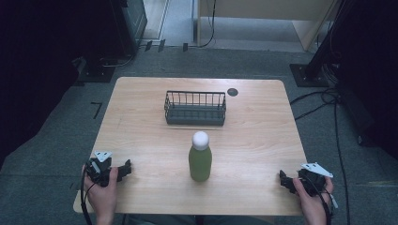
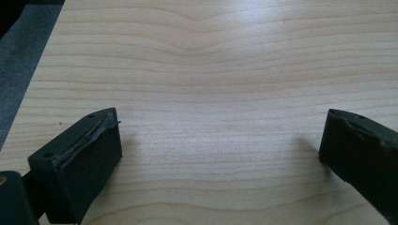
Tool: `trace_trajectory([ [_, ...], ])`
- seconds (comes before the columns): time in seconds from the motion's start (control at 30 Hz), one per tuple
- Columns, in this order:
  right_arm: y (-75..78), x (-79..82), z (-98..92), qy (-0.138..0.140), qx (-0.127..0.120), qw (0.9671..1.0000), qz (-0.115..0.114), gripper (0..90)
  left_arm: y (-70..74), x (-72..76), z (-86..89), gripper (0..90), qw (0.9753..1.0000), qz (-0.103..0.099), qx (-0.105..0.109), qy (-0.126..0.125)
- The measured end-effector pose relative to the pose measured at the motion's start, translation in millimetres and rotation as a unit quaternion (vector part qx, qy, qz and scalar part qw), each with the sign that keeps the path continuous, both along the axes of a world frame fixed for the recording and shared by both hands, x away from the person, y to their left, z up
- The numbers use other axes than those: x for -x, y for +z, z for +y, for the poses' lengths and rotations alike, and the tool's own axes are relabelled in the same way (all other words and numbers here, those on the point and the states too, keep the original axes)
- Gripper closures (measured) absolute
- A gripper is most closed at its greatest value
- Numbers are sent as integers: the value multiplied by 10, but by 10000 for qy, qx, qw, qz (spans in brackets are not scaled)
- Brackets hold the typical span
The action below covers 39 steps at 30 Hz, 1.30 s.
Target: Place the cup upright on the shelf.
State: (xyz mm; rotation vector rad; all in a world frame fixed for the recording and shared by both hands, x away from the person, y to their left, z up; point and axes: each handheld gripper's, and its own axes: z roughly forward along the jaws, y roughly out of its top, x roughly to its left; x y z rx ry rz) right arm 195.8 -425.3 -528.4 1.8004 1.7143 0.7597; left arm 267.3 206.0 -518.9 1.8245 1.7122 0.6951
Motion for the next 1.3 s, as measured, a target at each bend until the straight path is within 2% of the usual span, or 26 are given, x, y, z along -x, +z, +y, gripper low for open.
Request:
trace_trajectory([
  [0.17,9,-20,-10,-105,-91,9999,-21,0,0,-1,-2,0,10000,2,-6,4],
  [0.47,212,-57,227,107,-82,9997,-218,0,0,-1,-3,0,10000,2,-5,5],
  [0.5,297,-75,355,257,-142,9992,-283,0,0,-1,-3,0,10000,2,-5,5],
  [0.77,417,-106,577,519,-214,9977,-392,0,1,0,-1,0,10000,6,-8,-2],
  [0.97,499,-139,795,829,-211,9953,-454,0,0,-1,-3,0,10000,1,-6,5],
  [1.3,580,-173,1104,1196,-209,9914,-495,0,0,-1,-3,0,10000,3,-8,5],
])
